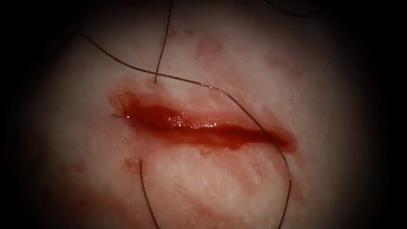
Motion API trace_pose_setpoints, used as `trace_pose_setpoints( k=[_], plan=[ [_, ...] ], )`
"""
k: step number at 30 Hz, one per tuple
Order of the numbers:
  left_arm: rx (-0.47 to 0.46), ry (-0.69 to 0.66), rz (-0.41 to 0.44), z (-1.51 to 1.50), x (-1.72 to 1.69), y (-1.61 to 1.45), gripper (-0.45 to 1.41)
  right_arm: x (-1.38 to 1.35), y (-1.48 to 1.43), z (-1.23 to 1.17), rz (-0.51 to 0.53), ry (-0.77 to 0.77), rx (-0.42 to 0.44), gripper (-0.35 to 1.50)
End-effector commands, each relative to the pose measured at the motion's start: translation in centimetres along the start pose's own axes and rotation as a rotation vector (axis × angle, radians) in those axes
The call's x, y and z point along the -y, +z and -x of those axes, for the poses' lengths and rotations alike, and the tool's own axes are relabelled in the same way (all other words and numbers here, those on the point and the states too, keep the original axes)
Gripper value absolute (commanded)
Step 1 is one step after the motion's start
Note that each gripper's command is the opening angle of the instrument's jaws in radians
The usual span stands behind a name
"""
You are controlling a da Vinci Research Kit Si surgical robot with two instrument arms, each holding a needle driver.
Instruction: Wound Closure
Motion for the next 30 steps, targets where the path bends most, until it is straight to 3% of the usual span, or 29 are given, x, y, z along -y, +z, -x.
trace_pose_setpoints(
  k=[1,2,4,7,12,17,19,22,24,26,30],
  plan=[
    [-0.018,0.005,0.047,0.06,-0.05,0.06,-0.45,-0.22,-0.22,-0.1,0.023,0.031,-0.078,1.21],
    [-0.018,0.005,0.047,0.06,-0.05,0.06,-0.45,-0.22,-0.22,-0.1,0.023,0.031,-0.078,1.21],
    [-0.047,0.027,0.142,0.08,-0.17,0.07,-0.45,-0.47,-0.55,-0.14,0.051,0.083,-0.171,1.2],
    [-0.065,0.044,0.199,0.08,-0.27,0.06,-0.45,-0.64,-0.71,-0.09,0.086,0.118,-0.212,1.18],
    [-0.094,0.076,0.324,-0.03,-0.52,0.01,-0.45,-1.05,-0.77,0.15,0.174,0.165,-0.244,1.13],
    [-0.111,0.106,0.382,-0.11,-0.68,-0.02,-0.45,-1.44,-0.65,0.29,0.248,0.183,-0.225,1.08],
    [-0.126,0.121,0.42,-0.16,-0.8,0.0,-0.45,-1.76,-0.38,0.35,0.272,0.183,-0.22,0.98],
    [-0.131,0.127,0.443,-0.2,-0.87,0.03,-0.45,-1.94,-0.1,0.4,0.27,0.179,-0.207,0.94],
    [-0.128,0.134,0.464,-0.21,-0.9,0.03,-0.45,-2.05,0.18,0.49,0.257,0.167,-0.19,0.81],
    [-0.128,0.136,0.461,-0.21,-0.89,0.03,-0.45,-2.04,0.38,0.56,0.241,0.154,-0.17,0.81],
    [-0.124,0.137,0.458,-0.22,-0.89,0.03,-0.45,-1.72,1.04,0.77,0.186,0.102,-0.151,0.74]
  ],
)
